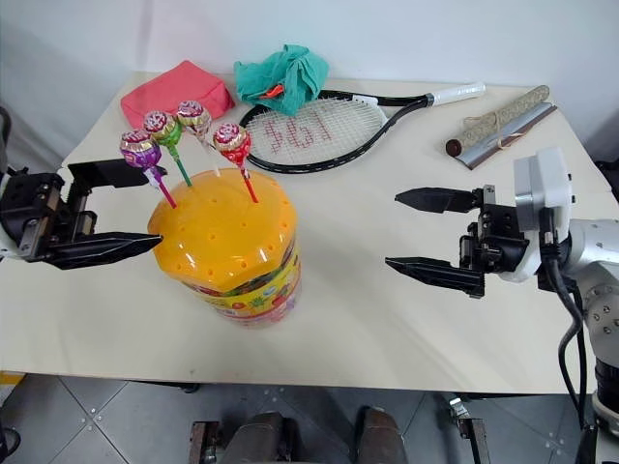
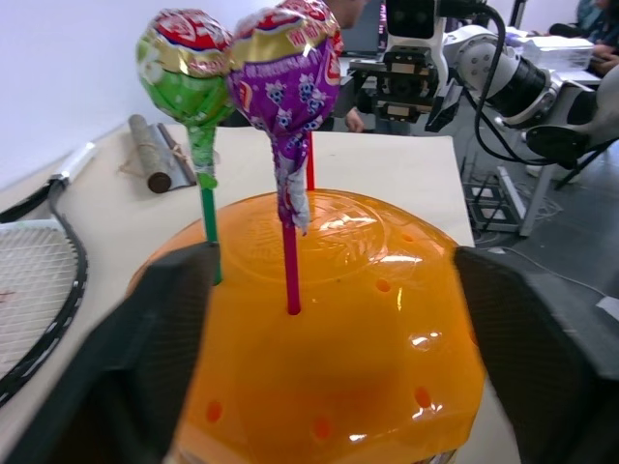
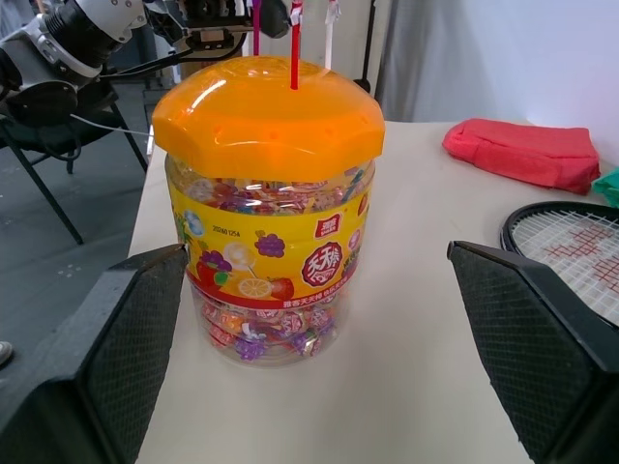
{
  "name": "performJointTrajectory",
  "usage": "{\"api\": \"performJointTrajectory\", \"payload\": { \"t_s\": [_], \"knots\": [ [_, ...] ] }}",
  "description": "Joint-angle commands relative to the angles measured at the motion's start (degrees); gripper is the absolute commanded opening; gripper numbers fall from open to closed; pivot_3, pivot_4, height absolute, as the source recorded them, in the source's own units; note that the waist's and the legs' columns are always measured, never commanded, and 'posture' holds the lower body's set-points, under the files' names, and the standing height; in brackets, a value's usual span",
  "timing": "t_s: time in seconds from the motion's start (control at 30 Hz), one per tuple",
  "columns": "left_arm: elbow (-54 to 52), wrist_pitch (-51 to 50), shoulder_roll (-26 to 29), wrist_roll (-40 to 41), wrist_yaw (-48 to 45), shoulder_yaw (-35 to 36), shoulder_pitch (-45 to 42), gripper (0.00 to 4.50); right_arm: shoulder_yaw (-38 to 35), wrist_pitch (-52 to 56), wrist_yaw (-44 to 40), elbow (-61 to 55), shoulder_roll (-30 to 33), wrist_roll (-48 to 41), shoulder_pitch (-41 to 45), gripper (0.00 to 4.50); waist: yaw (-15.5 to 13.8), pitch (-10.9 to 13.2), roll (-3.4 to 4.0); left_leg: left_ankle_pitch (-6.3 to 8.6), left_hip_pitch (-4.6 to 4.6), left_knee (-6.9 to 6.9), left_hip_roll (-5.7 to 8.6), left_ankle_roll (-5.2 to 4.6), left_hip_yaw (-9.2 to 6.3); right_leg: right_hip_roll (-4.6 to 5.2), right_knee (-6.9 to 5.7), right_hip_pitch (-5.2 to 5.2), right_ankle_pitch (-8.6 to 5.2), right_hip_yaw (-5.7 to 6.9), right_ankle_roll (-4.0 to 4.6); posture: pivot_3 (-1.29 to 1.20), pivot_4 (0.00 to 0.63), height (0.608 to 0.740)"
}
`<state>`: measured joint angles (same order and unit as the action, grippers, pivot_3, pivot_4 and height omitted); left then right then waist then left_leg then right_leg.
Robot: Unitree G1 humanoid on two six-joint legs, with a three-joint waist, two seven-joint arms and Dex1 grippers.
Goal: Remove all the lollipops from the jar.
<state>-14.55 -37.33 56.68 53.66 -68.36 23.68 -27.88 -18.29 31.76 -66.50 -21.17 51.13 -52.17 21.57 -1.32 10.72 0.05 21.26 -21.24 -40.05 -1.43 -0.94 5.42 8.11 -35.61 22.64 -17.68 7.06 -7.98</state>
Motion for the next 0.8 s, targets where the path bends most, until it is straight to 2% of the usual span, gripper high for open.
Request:
{"api": "performJointTrajectory", "payload": {
  "t_s": [0.03, 0.37, 0.5, 0.73, 0.8],
  "knots": [
    [0.70, 0.57, 1.31, -1.11, -0.78, -1.07, -1.30, 3.05, -2.64, -0.84, 0.67, -1.96, 0.94, 0.05, -0.95, 4.50, -0.01, 0.00, 0.00, 0.00, 0.00, 0.00, 0.01, 0.00, 0.02, 0.00, 0.00, 0.00, 0.00, 0.00, 0.00, 0.00, 0.150, 0.740],
    [1.26, 1.58, -0.75, -0.63, -2.11, -3.65, -4.36, 3.05, -2.68, -1.80, 1.89, -2.38, 0.65, 1.06, -1.65, 4.50, 0.02, 0.00, 0.00, 0.00, -0.01, -0.01, 0.01, 0.00, 0.05, -0.01, 0.00, 0.00, 0.00, -0.01, 0.00, 0.00, 0.150, 0.740],
    [0.94, 1.64, -1.45, -0.50, -1.67, -3.28, -4.53, 2.21, -2.81, -1.67, 2.30, -2.84, 0.55, 0.71, -1.58, 4.50, 0.02, 0.00, 0.00, 0.00, -0.01, -0.01, 0.00, 0.00, 0.05, -0.02, 0.00, 0.00, 0.00, 0.00, 0.00, 0.00, 0.150, 0.740],
    [1.00, 1.30, -2.08, 0.21, -0.25, -2.63, -5.54, 0.06, -4.05, -0.85, 2.59, -3.67, 0.33, -3.08, -0.32, 4.50, 0.01, 0.00, 0.00, 0.00, -0.02, -0.02, 0.00, 0.00, 0.01, -0.01, 0.00, 0.00, 0.00, 0.00, 0.00, 0.00, 0.150, 0.740],
    [1.01, 1.25, -2.38, 0.46, 0.24, -2.68, -6.21, 0.02, -4.32, -0.54, 2.59, -4.12, 0.44, -4.37, -0.28, 4.50, -0.01, 0.00, 0.00, 0.00, -0.02, -0.01, 0.00, 0.00, 0.00, -0.01, 0.00, 0.00, 0.00, 0.00, 0.00, 0.00, 0.150, 0.740]
  ]
}}
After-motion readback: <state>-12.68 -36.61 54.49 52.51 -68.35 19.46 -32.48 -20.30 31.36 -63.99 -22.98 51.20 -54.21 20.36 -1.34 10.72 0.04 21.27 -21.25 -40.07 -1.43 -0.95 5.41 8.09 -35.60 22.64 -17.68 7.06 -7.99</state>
